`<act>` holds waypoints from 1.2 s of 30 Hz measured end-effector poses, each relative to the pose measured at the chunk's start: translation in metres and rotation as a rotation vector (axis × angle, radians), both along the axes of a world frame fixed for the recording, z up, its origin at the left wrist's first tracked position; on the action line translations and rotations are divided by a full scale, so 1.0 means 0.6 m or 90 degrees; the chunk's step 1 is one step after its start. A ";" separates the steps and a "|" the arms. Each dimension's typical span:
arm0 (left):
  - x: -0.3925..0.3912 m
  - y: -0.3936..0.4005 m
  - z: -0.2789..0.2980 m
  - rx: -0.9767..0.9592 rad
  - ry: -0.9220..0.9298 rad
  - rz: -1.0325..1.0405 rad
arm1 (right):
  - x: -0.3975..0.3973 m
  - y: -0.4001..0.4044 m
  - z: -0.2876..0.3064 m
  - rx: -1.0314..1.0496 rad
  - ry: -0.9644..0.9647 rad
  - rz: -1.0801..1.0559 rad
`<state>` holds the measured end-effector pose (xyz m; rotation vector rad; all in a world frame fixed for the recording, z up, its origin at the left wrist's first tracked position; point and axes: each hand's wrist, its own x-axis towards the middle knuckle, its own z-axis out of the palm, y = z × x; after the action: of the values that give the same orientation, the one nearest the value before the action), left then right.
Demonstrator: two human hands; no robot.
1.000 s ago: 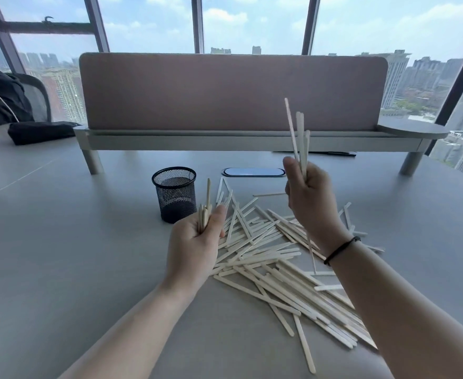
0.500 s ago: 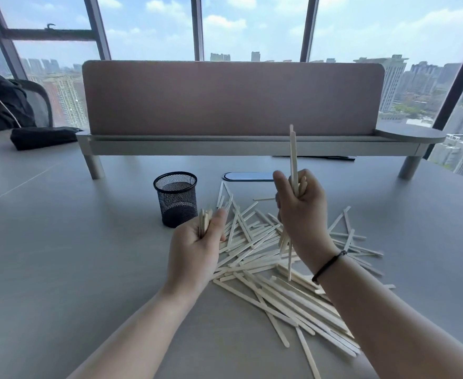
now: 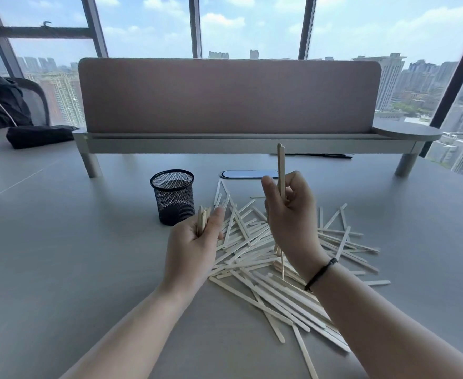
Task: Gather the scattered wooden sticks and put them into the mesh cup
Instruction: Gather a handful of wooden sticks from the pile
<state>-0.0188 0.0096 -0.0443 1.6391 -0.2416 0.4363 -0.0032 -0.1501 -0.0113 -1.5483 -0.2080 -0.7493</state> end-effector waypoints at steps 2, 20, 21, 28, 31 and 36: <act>0.001 0.001 -0.003 -0.008 0.004 0.002 | 0.000 0.002 -0.005 0.005 0.007 0.006; 0.005 0.004 -0.009 -0.006 -0.026 -0.002 | 0.021 -0.032 -0.014 0.138 0.243 0.051; 0.005 0.004 -0.009 -0.007 -0.025 -0.002 | 0.019 -0.032 -0.004 0.144 0.236 0.056; 0.005 0.003 -0.008 -0.017 -0.012 -0.010 | 0.011 -0.032 0.007 0.187 0.174 0.145; 0.002 0.003 -0.006 -0.013 -0.013 -0.013 | 0.014 -0.029 -0.018 0.139 0.198 0.131; 0.000 0.005 0.003 -0.033 0.043 -0.017 | 0.014 -0.027 -0.020 0.137 0.240 0.142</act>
<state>-0.0185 0.0125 -0.0425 1.5948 -0.1999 0.3637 0.0053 -0.1662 -0.0231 -1.4028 -0.0183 -0.2859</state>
